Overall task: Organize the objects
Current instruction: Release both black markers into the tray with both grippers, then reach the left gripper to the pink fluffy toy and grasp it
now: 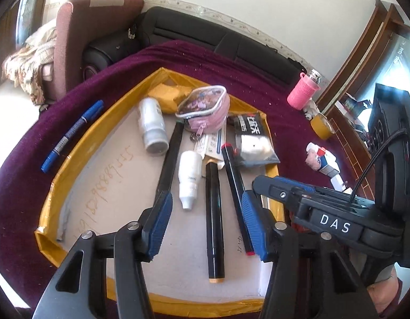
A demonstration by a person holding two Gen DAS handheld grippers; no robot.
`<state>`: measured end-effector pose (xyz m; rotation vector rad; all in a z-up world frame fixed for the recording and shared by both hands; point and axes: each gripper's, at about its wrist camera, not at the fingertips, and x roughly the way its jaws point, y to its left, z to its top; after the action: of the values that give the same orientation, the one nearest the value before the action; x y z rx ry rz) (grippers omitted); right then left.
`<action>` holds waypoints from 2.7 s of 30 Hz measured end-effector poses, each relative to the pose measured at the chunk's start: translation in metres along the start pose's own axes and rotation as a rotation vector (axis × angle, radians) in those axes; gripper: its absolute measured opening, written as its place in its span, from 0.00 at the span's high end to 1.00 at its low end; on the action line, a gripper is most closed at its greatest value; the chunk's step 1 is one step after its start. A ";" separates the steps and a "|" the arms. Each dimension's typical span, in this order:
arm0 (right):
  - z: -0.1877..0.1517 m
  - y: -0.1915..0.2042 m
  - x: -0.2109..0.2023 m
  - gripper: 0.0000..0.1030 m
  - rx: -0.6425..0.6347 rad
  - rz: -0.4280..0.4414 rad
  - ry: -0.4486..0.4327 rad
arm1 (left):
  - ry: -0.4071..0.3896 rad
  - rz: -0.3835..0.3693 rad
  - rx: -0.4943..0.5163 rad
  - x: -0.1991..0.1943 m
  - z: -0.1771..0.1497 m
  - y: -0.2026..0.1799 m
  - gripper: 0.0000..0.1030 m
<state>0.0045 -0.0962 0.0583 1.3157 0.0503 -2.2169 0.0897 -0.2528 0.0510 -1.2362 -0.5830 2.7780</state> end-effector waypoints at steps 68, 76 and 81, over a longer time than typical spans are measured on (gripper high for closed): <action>-0.047 -0.359 -0.138 0.43 0.579 -0.191 -0.397 | 0.199 -0.009 0.350 0.221 0.043 -0.258 0.42; -0.049 -0.356 -0.141 0.43 0.574 -0.188 -0.404 | 0.118 0.084 0.510 0.221 0.058 -0.300 0.42; -0.049 -0.358 -0.139 0.43 0.581 -0.190 -0.396 | 0.114 0.069 0.552 0.220 0.069 -0.306 0.40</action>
<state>-0.0767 0.2823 0.0603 1.1455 -0.6872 -2.7390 -0.1437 0.0511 0.0459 -1.2741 0.2303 2.6172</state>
